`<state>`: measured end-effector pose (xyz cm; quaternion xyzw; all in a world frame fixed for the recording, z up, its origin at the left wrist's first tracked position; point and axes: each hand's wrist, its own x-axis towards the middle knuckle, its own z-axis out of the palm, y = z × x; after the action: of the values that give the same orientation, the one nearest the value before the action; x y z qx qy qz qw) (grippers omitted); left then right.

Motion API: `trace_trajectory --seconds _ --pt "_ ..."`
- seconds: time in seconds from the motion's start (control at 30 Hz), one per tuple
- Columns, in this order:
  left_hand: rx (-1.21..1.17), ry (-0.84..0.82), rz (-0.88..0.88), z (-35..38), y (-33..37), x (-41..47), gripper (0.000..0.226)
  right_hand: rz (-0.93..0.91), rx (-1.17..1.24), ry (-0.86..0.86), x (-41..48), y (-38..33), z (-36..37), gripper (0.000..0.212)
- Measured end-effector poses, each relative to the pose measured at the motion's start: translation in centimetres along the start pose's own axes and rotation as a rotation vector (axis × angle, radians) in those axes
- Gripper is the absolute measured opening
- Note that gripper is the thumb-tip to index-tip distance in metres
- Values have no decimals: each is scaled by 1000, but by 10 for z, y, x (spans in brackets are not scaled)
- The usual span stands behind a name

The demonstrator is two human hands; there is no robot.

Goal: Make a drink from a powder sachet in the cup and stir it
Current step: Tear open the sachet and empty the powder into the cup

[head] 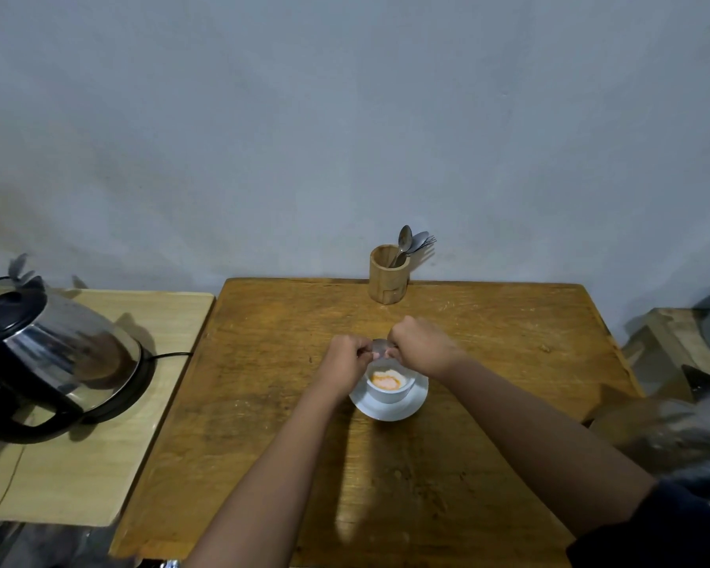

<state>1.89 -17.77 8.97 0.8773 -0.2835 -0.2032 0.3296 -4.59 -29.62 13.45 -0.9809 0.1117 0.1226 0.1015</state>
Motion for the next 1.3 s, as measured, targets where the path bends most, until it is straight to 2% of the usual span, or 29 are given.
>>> trace_trajectory --seconds 0.27,0.37,0.5,0.6,0.7,0.77,0.93,1.0,1.13,1.2,1.3 --pt "2 12 -15 0 5 -1 15 26 39 15 -4 1 0 10" --pt "18 10 -13 0 5 -2 13 62 126 10 -4 4 1 26" --pt "49 6 35 3 3 -5 13 92 199 -18 -5 9 4 15" --pt "22 23 46 5 3 -7 11 85 213 -24 -7 10 4 14" --pt "-29 39 51 2 -3 -9 12 92 289 -18 -8 9 4 22" --pt "-96 63 45 -2 -9 -13 12 93 350 9 -7 5 5 13" --pt "-317 154 -41 -27 -37 -27 18 71 578 231 6 -26 13 11" --pt "-355 227 -79 -38 -55 -34 22 62 662 260 12 -47 20 12" --pt "-381 338 -198 -45 -91 -58 9 80 813 220 16 -85 53 23" --pt "-396 333 -269 -40 -107 -73 15 101 797 178 18 -98 76 26" --pt "-371 278 -372 -25 -124 -93 13 141 674 25 21 -111 106 28"
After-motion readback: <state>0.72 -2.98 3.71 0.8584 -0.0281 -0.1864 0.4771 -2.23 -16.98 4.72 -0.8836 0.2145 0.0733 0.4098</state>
